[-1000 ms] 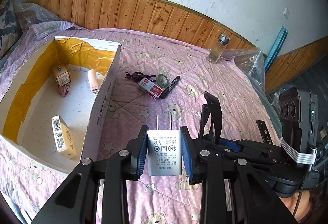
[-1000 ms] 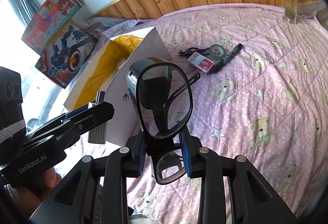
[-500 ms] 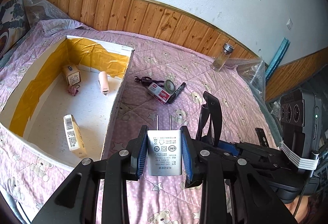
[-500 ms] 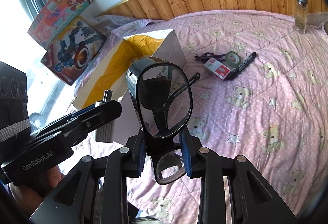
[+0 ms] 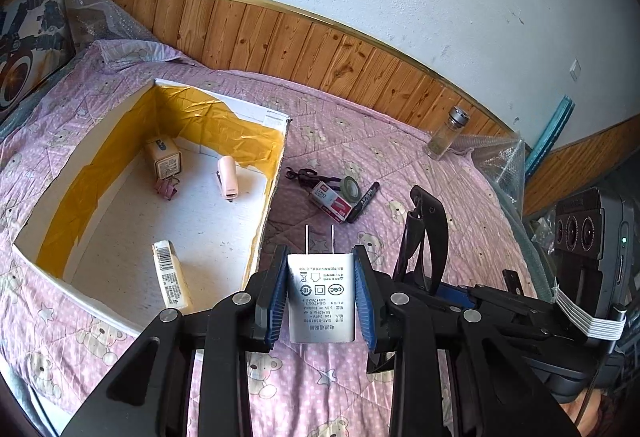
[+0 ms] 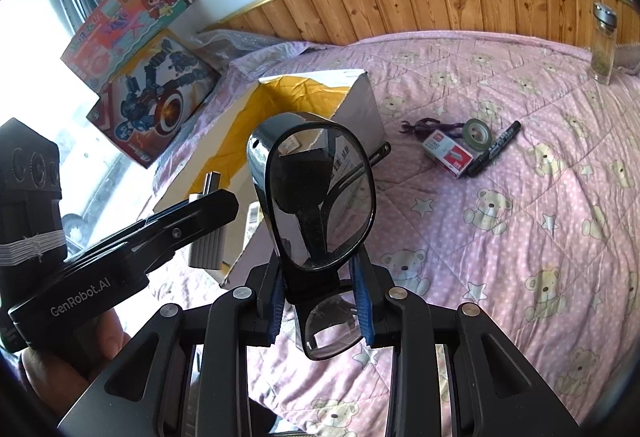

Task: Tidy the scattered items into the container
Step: 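Carry the charger in the left tool and glasses in the right tool over the box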

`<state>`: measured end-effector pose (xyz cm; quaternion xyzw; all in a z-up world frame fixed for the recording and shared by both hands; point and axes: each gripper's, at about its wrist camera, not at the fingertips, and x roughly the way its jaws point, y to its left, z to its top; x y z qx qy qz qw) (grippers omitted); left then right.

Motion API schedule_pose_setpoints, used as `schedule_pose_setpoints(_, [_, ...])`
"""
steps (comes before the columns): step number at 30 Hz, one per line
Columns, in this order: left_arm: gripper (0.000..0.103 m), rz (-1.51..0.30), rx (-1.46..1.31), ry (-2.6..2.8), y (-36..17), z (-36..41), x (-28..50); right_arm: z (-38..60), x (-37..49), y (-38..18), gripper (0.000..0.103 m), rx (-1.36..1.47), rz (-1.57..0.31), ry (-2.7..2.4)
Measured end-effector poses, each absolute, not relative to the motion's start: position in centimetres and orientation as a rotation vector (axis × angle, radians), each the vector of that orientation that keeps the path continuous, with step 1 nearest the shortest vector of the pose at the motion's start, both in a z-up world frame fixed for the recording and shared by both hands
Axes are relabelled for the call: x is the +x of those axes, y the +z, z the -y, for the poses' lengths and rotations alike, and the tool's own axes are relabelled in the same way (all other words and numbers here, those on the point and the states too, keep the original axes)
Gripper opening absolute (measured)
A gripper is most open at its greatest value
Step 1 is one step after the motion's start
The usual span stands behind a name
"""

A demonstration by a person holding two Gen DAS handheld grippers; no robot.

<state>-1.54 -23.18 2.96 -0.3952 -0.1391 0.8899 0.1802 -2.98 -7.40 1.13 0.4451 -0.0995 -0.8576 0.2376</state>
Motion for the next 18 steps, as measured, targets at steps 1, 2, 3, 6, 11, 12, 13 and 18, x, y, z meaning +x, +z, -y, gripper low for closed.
schedule_pose_setpoints(1, [0.032,0.398,-1.114,2.516,3.0,23.4,-1.6,7.6,-3.1,1.2,0.031,1.217,0.27,-2.349])
schedule_pose_setpoints(2, [0.032,0.4,-1.112,2.521,3.1,23.6,-1.7,7.8,-3.2,1.4,0.031,1.214,0.265,-2.348])
schedule_pose_setpoints(3, [0.032,0.406,-1.11,2.523,3.1,23.8,-1.8,8.0,-3.3,1.5,0.031,1.21,0.26,-2.347])
schedule_pose_setpoints(6, [0.032,0.416,-1.104,2.533,3.3,24.4,-2.0,8.6,-3.7,1.9,0.031,1.2,0.25,-2.343])
schedule_pose_setpoints(11, [0.032,0.439,-1.101,2.547,3.5,25.5,-2.5,9.6,-4.4,2.4,0.031,1.188,0.231,-2.336])
schedule_pose_setpoints(12, [0.032,0.442,-1.099,2.552,3.6,25.8,-2.6,9.8,-4.5,2.5,0.031,1.186,0.228,-2.334])
schedule_pose_setpoints(13, [0.032,0.449,-1.098,2.554,3.6,26.0,-2.7,10.0,-4.6,2.6,0.031,1.183,0.225,-2.333])
schedule_pose_setpoints(18, [0.032,0.47,-1.095,2.57,3.8,27.2,-3.3,11.0,-5.4,3.0,0.031,1.171,0.212,-2.324])
